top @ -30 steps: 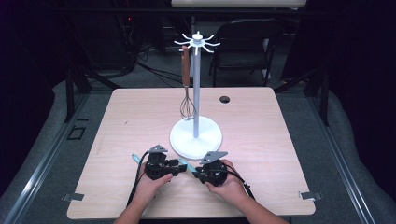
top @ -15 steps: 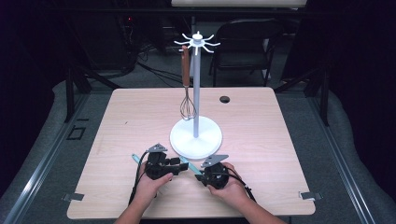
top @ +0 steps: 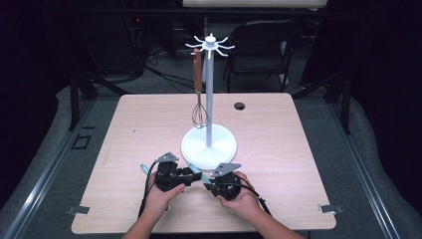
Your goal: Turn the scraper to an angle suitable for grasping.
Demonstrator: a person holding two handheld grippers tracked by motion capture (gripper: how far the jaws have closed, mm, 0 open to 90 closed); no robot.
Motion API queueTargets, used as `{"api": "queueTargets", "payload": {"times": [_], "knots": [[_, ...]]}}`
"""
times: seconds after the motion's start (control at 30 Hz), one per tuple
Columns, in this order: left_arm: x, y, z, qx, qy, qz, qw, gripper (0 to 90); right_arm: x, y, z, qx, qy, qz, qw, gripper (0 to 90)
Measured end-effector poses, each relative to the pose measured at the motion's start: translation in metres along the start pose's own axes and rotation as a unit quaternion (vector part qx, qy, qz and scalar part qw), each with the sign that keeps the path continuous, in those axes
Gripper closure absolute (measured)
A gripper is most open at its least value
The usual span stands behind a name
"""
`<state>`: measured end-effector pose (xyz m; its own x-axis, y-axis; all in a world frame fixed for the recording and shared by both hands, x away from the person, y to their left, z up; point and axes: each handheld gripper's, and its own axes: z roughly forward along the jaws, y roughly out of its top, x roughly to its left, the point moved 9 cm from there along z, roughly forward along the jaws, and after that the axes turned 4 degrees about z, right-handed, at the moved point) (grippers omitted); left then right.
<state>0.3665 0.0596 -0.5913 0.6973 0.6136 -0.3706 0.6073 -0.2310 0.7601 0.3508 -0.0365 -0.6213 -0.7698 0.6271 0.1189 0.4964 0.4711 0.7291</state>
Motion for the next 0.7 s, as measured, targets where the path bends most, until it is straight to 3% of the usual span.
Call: {"api": "queueTargets", "payload": {"times": [0.43, 0.57, 0.7], "knots": [[-0.009, 0.015, -0.011, -0.038, 0.003, 0.010, 0.9992, 61.9, 0.008, 0.021, -0.004, -0.038, 0.004, -0.006, 0.9992, 79.5], [-0.012, 0.017, -0.014, -0.041, 0.015, 0.027, 0.9987, 65.7, 0.010, 0.025, -0.006, -0.049, 0.005, -0.006, 0.9988, 79.1], [-0.013, 0.018, -0.014, -0.041, 0.012, 0.026, 0.9987, 67.5, 0.010, 0.025, -0.009, -0.054, 0.007, -0.007, 0.9985, 74.1]]}}
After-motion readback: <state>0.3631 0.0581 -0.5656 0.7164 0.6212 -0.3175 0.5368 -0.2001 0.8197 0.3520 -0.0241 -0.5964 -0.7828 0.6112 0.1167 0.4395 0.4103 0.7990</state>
